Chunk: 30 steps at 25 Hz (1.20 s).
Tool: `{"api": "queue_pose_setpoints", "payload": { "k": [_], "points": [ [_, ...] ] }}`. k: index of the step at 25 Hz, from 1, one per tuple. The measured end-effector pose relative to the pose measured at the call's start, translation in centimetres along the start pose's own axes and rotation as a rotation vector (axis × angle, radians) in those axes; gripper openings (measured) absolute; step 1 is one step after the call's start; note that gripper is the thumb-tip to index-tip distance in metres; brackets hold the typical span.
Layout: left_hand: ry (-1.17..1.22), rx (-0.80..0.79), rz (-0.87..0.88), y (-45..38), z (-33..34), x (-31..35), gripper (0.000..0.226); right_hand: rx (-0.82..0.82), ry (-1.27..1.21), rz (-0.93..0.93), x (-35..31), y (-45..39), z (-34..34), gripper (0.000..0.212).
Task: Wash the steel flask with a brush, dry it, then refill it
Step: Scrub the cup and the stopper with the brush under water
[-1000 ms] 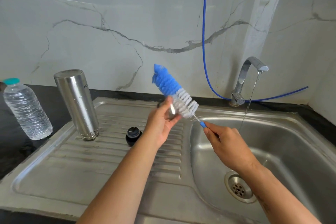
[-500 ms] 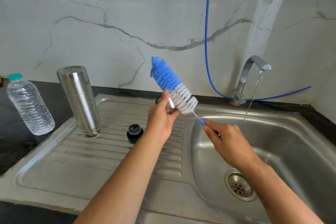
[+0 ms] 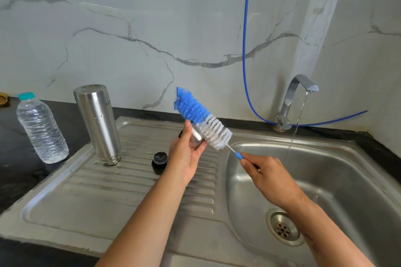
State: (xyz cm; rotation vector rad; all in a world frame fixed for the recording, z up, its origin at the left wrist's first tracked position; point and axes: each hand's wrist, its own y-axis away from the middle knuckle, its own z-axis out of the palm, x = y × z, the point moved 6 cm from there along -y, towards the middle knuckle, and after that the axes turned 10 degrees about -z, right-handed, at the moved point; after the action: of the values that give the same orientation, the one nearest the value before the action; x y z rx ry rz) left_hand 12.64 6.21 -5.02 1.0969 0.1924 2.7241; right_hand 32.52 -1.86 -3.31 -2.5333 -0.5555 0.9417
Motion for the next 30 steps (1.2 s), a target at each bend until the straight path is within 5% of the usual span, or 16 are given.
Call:
{"api": "queue_pose_setpoints", "payload": {
  "k": [4, 9, 13, 17, 22, 26, 30],
  "points": [
    [-0.136, -0.042, -0.064, 1.1, 1.7, -2.3, 0.024, 0.069, 0.041, 0.017, 0.1, -0.3, -0.3, 0.023],
    [0.103, 0.039, 0.002, -0.2, -1.2, 1.6, 0.033, -0.112, -0.010, -0.027, -0.1, 0.2, -0.6, 0.023],
    [-0.085, -0.033, -0.113, 1.9, 0.7, -2.4, 0.022, -0.031, 0.024, -0.021, -0.2, -0.2, -1.0, 0.021],
    [0.082, -0.013, -0.007, 0.7, -1.4, 0.7, 0.036, -0.222, -0.043, -0.041, 0.2, 0.4, -1.5, 0.030],
    [-0.051, -0.054, -0.085, 1.3, 0.2, -1.6, 0.035, -0.070, 0.003, -0.041, -0.8, -0.4, -0.8, 0.022],
    [0.048, -0.089, -0.011, 1.3, -0.2, 0.4, 0.025, -0.136, -0.103, 0.017, -0.4, 0.3, -1.9, 0.024],
    [-0.105, -0.068, 0.012, 2.3, 0.3, -0.3, 0.023, -0.100, -0.109, 0.040, 0.4, 0.5, -2.1, 0.033]
  ]
}}
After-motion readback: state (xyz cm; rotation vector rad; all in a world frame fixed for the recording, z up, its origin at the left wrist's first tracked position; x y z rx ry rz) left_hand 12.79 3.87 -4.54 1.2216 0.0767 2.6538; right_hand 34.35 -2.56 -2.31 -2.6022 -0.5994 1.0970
